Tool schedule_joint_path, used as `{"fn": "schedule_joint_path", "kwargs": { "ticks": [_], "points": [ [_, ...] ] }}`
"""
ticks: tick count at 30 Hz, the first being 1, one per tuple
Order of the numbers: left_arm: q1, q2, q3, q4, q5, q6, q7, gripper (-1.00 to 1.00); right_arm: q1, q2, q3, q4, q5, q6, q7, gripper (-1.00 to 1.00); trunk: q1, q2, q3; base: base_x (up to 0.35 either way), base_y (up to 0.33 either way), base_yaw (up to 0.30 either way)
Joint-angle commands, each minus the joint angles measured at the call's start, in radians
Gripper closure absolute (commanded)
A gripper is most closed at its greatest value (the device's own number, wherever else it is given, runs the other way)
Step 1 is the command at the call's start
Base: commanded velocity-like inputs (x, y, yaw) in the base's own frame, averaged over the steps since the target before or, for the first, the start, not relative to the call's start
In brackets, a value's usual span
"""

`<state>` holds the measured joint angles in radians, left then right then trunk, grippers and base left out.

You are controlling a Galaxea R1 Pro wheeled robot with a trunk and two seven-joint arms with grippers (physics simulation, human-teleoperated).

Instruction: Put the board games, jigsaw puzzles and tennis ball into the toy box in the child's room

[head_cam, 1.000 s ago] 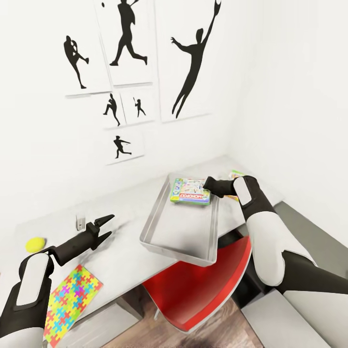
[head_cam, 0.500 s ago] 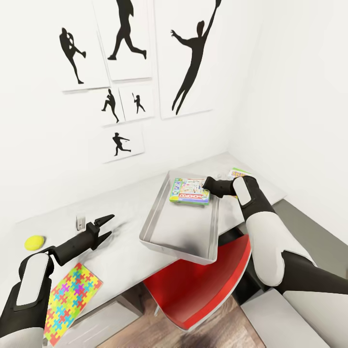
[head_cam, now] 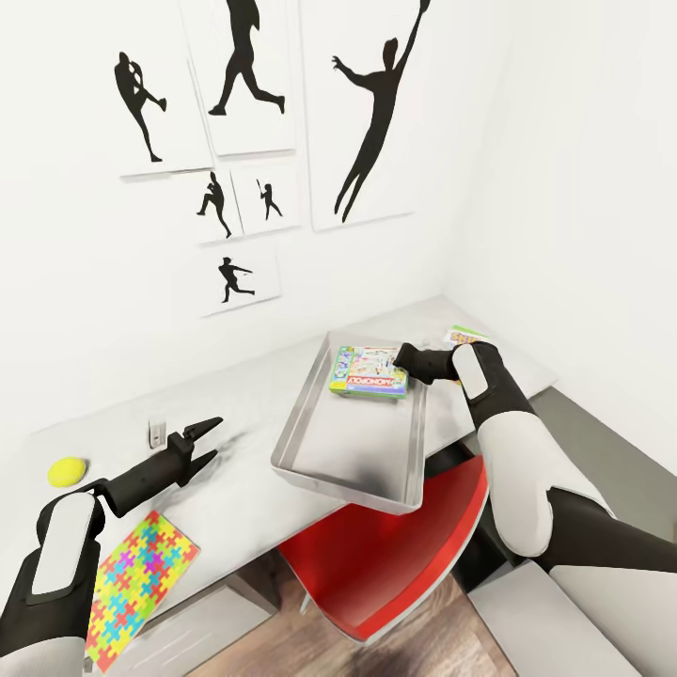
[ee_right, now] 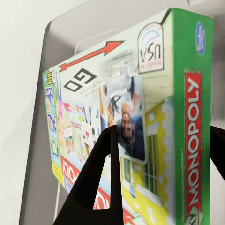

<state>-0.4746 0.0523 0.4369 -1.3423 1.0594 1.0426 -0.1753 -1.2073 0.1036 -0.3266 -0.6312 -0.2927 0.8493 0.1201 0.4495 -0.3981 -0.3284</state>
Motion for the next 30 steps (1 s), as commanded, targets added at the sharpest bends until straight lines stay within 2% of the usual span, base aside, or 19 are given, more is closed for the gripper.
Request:
{"fn": "schedule_joint_path", "kwargs": {
  "ticks": [1, 10, 30],
  "points": [
    [-0.001, 0.000, 0.002, 0.000, -0.010, 0.005, -0.010, -1.00, -0.001, 0.004, -0.007, -0.001, 0.010, 0.005, 0.009, 1.00, 0.001, -0.002, -0.002, 0.000, 0.000, 0.000],
    [-0.001, 0.000, 0.002, 0.000, -0.010, 0.005, -0.010, -1.00, -0.002, 0.004, -0.007, -0.001, 0.010, 0.005, 0.009, 1.00, 0.001, -0.002, -0.008, 0.000, 0.000, 0.000],
    [-0.001, 0.000, 0.002, 0.000, -0.010, 0.005, -0.010, -1.00, -0.003, 0.004, -0.007, -0.001, 0.010, 0.005, 0.009, 1.00, 0.001, -0.002, -0.037, 0.000, 0.000, 0.000]
  ]
}}
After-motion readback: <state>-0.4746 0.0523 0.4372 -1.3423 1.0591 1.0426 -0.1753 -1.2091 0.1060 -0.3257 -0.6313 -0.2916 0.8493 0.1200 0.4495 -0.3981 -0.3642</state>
